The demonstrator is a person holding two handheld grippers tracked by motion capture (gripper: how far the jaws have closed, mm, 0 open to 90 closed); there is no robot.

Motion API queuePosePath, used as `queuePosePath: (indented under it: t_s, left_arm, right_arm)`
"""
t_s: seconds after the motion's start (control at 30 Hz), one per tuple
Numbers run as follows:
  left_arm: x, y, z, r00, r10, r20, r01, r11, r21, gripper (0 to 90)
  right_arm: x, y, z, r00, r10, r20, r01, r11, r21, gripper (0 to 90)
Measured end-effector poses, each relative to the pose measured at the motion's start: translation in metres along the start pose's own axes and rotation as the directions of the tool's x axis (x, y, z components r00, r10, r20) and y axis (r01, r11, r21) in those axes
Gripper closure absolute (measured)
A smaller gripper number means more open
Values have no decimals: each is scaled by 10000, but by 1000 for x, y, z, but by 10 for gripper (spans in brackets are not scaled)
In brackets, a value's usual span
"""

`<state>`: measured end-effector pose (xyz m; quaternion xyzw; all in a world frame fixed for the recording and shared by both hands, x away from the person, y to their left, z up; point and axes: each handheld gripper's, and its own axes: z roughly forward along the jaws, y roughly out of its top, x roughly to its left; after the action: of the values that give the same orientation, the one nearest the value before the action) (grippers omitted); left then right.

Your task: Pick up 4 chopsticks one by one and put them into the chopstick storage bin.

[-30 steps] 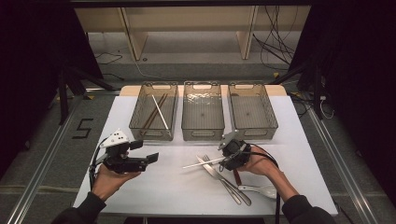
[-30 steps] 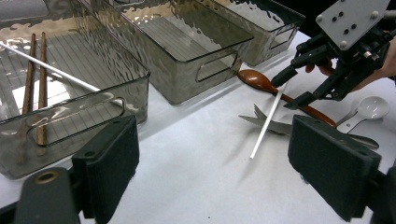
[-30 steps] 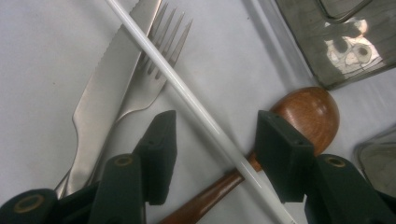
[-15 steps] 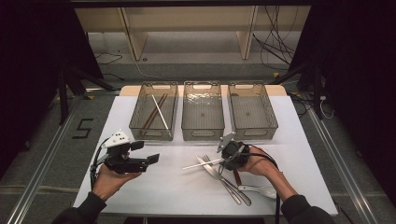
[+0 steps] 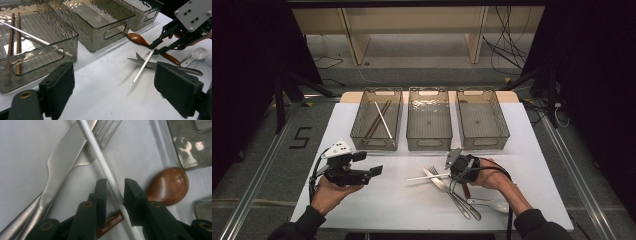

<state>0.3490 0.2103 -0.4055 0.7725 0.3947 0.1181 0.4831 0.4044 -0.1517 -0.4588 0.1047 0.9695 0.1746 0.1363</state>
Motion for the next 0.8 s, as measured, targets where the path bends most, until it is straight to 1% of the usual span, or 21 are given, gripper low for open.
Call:
queuePosePath:
  t_s: [0.1, 0.2, 0.23, 0.27, 0.3, 0.33, 0.37, 0.43, 0.53, 0.6, 0.67, 0.7, 0.77, 0.8]
  left_arm:
    - [0, 0, 0, 10000, -5, 22, 5, 10000, 14, 163]
    - [0, 0, 0, 10000, -78, 21, 78, 10000, -36, 163]
    - [0, 0, 0, 10000, -81, 30, 82, 10000, -51, 163]
    - [0, 0, 0, 10000, -87, 30, 87, 9999, -66, 163]
    - [0, 0, 0, 10000, -89, 33, 90, 9999, -73, 164]
    - [0, 0, 0, 10000, -89, 33, 90, 9999, -68, 164]
    - [0, 0, 0, 10000, -87, 38, 87, 9999, -55, 164]
    - [0, 0, 0, 10000, -91, 38, 91, 9999, -46, 164]
    - [1, 0, 0, 10000, -84, 33, 84, 10000, -43, 164]
    - [1, 0, 0, 10000, -85, 30, 85, 10000, -48, 165]
    - [1, 0, 0, 10000, -91, 25, 91, 9999, -50, 164]
    - [2, 0, 0, 10000, -86, 23, 86, 10000, -40, 165]
    - [2, 0, 0, 9999, -103, 20, 103, 9999, -39, 165]
    - [2, 0, 0, 9999, -130, 16, 130, 9999, -28, 165]
  right_arm:
    - [1, -1, 0, 9996, -268, -97, 268, 9996, 23, 794]
    - [2, -2, 0, 9983, -545, -211, 547, 9985, 95, 811]
    - [3, -2, 0, 9979, -634, -132, 635, 9980, 70, 823]
    - [3, -2, -1, 9977, -654, -168, 655, 9978, 66, 831]
    - [3, -2, -1, 9962, -825, -287, 828, 9965, 93, 833]
    - [4, -2, -2, 9963, -803, -294, 805, 9967, 81, 835]
    - [4, -2, -1, 9951, -940, -292, 940, 9956, -9, 837]
    - [5, -3, -2, 9930, -1141, -301, 1142, 9935, 28, 841]
    - [5, -2, -2, 9924, -1175, -366, 1178, 9930, 45, 846]
    - [5, -2, -3, 9918, -1248, -289, 1250, 9921, 55, 848]
    - [5, -2, -5, 9923, -1214, -260, 1214, 9926, 11, 849]
    - [5, -1, -6, 9946, -1020, -206, 1019, 9948, -71, 849]
    - [3, -1, -10, 9955, -946, -101, 943, 9951, -303, 849]
    - [3, 0, -12, 9968, -801, -57, 799, 9961, -372, 849]
